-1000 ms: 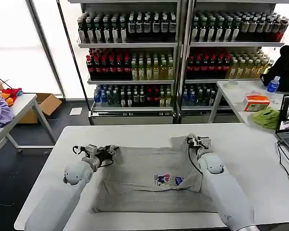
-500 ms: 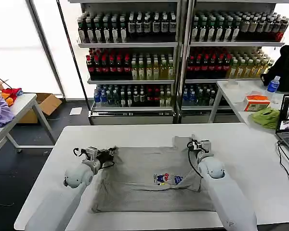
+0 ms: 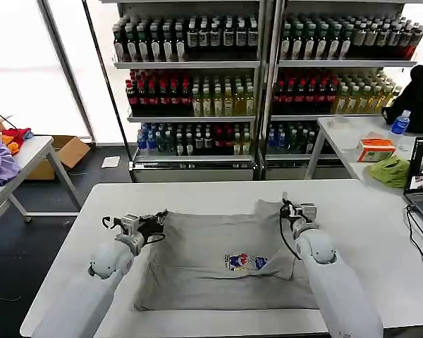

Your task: Fold and organize the clothes.

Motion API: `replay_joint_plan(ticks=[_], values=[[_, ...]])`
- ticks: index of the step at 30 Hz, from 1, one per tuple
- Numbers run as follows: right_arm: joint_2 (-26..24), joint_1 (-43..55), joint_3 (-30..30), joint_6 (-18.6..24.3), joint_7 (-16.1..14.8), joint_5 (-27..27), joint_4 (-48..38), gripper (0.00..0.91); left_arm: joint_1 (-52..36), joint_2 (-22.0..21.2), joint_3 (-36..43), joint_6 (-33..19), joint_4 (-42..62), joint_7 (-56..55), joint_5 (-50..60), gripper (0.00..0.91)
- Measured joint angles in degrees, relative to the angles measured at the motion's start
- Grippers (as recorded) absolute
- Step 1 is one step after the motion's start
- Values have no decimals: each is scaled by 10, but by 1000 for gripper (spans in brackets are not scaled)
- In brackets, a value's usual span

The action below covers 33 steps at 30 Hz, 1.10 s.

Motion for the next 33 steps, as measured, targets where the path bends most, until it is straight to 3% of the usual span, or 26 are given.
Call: replay_joint_plan(ticks=[16,33], values=[[-12,-83,36,-5,22,13,140,0,63,25,-36,-7,-93,-2,2,10],[-9,-267,106,-8,59,1,302,0,172,38,-73,-14,-200,-3,14,10]])
